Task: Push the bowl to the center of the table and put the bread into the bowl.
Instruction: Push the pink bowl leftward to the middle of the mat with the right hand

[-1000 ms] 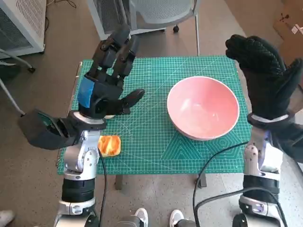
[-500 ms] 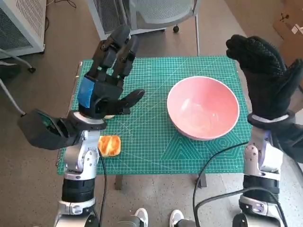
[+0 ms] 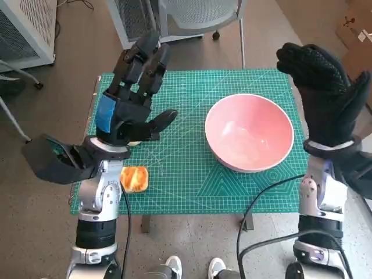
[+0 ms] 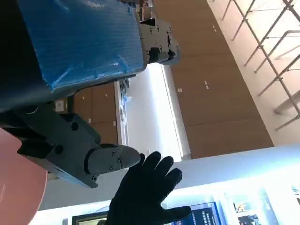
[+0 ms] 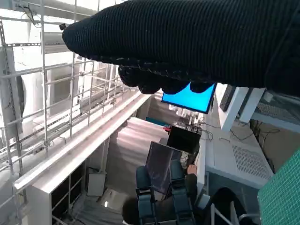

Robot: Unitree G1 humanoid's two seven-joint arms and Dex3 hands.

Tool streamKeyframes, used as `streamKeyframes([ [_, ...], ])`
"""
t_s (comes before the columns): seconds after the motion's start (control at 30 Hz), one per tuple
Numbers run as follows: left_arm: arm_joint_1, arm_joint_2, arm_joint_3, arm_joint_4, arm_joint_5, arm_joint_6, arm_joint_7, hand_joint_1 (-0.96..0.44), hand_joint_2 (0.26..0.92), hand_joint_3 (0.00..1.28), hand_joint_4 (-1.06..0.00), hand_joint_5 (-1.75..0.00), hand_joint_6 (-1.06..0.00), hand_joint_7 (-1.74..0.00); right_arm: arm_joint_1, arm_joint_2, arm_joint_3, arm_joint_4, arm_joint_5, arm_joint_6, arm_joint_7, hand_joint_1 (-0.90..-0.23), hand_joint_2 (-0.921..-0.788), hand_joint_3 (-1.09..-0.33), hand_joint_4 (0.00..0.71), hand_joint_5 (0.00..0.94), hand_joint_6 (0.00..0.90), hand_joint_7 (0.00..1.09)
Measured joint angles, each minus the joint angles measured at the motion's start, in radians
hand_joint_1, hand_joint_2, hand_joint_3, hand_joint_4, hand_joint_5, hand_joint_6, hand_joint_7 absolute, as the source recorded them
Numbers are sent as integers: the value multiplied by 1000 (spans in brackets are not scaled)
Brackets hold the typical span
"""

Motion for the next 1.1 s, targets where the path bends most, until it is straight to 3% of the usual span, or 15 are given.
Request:
streamKeyframes([
  [0.37,0,0,0,0,1,0,5,-188,635,582,-16,-2,1,-487,-6,-3,-1,20,0,0,5,-660,-921,-734,263,1,372,0],
  [0.57,0,0,0,0,3,-6,7,-190,632,584,-18,-3,1,-487,-31,-28,-23,81,17,-8,35,-690,-921,-730,260,0,369,0],
  [0.67,0,0,0,1,3,-15,7,-190,632,585,-18,-3,1,-479,-58,-55,-51,160,38,-24,61,-696,-921,-732,256,0,363,0],
  [0.8,0,0,2,4,4,-20,8,-186,632,588,-16,-2,1,-473,-97,-94,-88,286,45,-59,87,-672,-921,-769,248,0,353,1],
  [0.97,0,0,2,9,4,-20,8,-180,630,596,-15,-1,1,-458,-154,-139,-120,464,35,-106,85,-651,-921,-793,240,0,356,4],
  [1.1,0,0,2,14,4,-20,8,-178,630,601,-15,-1,1,-444,-196,-175,-134,606,6,-128,33,-647,-921,-790,244,3,360,6],
])
